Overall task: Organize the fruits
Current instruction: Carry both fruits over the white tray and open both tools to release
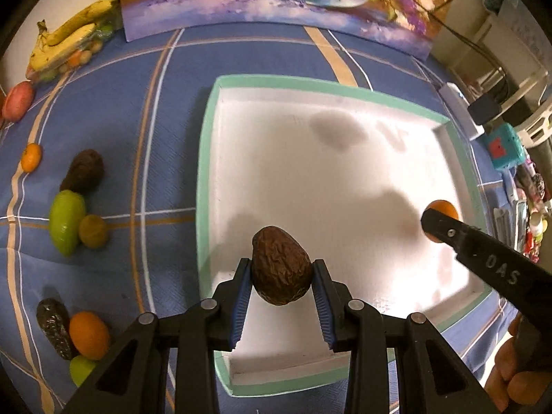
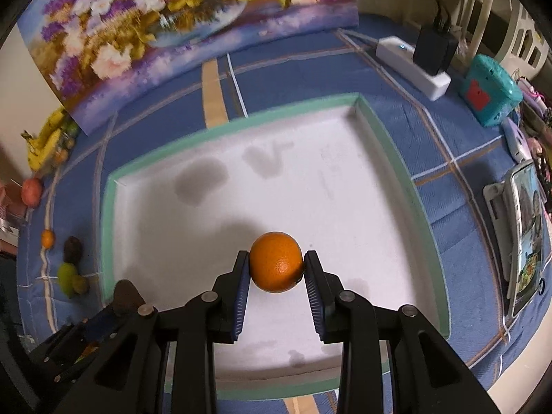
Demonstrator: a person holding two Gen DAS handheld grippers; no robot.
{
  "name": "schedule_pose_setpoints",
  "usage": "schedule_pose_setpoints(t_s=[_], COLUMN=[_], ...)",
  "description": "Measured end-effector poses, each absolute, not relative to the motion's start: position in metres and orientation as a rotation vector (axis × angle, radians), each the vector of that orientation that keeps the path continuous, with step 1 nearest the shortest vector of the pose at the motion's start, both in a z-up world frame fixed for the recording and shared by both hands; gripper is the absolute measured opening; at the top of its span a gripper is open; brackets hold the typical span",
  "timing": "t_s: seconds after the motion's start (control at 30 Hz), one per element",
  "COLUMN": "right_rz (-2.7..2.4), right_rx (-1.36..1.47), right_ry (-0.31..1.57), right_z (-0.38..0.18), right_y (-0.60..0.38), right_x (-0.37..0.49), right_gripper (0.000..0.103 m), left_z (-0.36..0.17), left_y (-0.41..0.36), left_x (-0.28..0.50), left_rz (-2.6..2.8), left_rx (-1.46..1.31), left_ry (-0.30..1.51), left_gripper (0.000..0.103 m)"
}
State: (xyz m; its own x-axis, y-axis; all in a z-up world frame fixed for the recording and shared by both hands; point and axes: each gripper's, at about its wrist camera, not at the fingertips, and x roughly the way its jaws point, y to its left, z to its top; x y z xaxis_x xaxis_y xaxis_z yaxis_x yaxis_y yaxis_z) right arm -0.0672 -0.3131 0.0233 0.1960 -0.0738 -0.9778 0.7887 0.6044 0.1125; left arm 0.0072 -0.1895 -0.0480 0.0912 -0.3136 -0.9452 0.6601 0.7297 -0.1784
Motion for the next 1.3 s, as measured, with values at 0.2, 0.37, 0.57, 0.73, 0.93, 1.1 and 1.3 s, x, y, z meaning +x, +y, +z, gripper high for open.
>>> schedule_pose_setpoints(t_s=[0.2, 0.37, 0.57, 0.73, 0.93, 1.1, 1.3], right_rz=[-0.684, -0.686, -0.692, -0.698, -0.712, -0.719, -0.720], right_rx=[0.715, 0.693, 0.674, 0.654, 0.641, 0.625, 0.617], right_ry=[1.300, 1.302, 1.301, 1.306, 1.290, 1.275, 1.248], right_z=[0.003, 0.004, 0.005, 0.005, 0.010, 0.015, 0.020], right_y=[-0.311, -0.310, -0.307, -0.303, -0.304, -0.304, -0.308], right_x=[-0.066, -0.065, -0.066, -0.066, -0.071, -0.072, -0.073], right_gripper=[0.033, 0.033, 0.036, 0.049, 0.064, 0.074, 0.084], left_z=[-0.053, -0.053, -0.053, -0.046, -0.032, -0.027, -0.017], left_y=[-0.194, -0.192, -0.193, -0.192, -0.182, -0.176, -0.176], left_x=[0.002, 0.001, 0.001, 0.001, 0.002, 0.006, 0.005], left_rz=[-0.735, -0.730, -0.723, -0.717, -0.698, -0.704, -0.684], left_rx=[0.354, 0.348, 0.357, 0.349, 0.350, 0.338, 0.362], left_ry=[1.290, 1.295, 1.300, 1.284, 1.254, 1.256, 1.224], left_gripper=[0.037, 0.037, 0.054, 0.061, 0.070, 0.076, 0.087])
